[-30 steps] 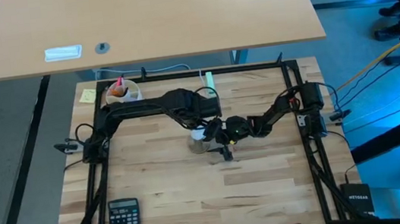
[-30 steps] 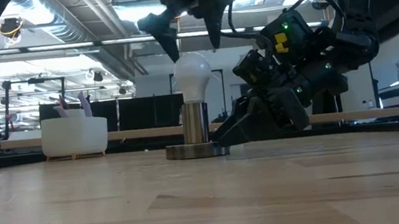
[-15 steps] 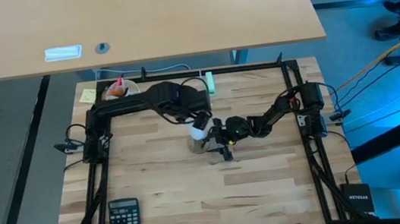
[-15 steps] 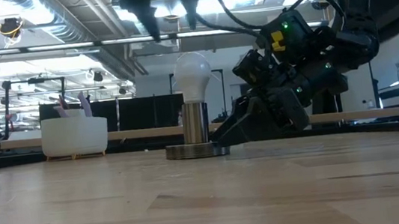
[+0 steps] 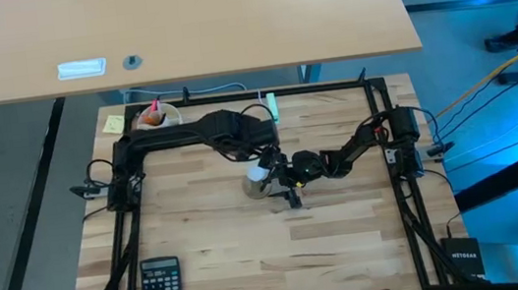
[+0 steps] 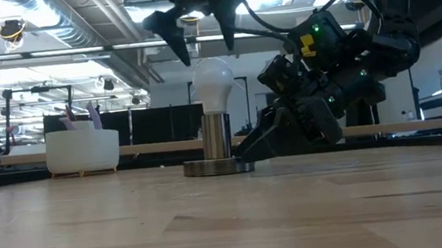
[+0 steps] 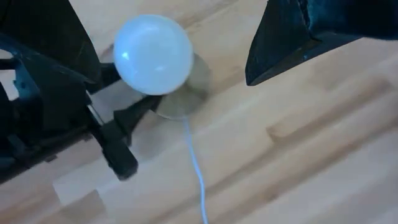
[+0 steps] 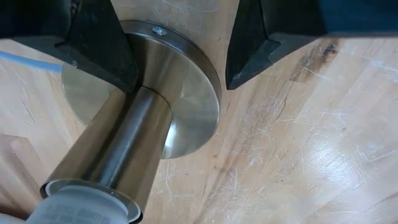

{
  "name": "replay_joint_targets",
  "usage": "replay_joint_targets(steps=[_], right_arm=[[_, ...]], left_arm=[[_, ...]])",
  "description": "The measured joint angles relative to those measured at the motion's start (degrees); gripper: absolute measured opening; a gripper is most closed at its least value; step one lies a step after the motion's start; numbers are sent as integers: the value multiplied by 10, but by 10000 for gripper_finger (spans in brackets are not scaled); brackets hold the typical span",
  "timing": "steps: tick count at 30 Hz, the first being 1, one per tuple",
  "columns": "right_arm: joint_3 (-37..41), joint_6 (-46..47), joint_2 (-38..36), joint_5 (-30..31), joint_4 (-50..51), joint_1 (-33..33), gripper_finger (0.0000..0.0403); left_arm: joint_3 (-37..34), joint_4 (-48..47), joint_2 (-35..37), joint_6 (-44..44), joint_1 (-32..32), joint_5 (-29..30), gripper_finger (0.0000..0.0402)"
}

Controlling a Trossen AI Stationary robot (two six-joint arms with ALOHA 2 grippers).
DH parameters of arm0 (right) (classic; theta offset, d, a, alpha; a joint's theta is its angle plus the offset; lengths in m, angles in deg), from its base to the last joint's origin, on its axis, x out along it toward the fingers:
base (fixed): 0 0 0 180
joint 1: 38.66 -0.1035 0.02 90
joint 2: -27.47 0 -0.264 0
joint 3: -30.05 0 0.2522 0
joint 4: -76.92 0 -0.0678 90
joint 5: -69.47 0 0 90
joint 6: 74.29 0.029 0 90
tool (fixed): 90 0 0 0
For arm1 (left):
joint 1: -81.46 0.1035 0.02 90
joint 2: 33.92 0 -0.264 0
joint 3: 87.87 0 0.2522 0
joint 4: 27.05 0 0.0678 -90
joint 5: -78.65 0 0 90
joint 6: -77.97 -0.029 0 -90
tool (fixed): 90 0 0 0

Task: Screw lightbulb
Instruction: Insert the lightbulb into the lamp socket

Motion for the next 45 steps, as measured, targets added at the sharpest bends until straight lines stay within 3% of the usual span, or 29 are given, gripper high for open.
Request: replay_joint_targets(steps=[8, 40, 45], right_arm=[[0, 0, 0, 0, 0, 0, 248], [0, 0, 0, 1, 0, 0, 248], [0, 0, 0, 1, 0, 0, 248]], left_arm=[[-20, 46, -6, 6, -9, -8, 388], [-21, 34, -62, -3, -9, -42, 388], [-21, 34, -62, 5, -9, -47, 367]])
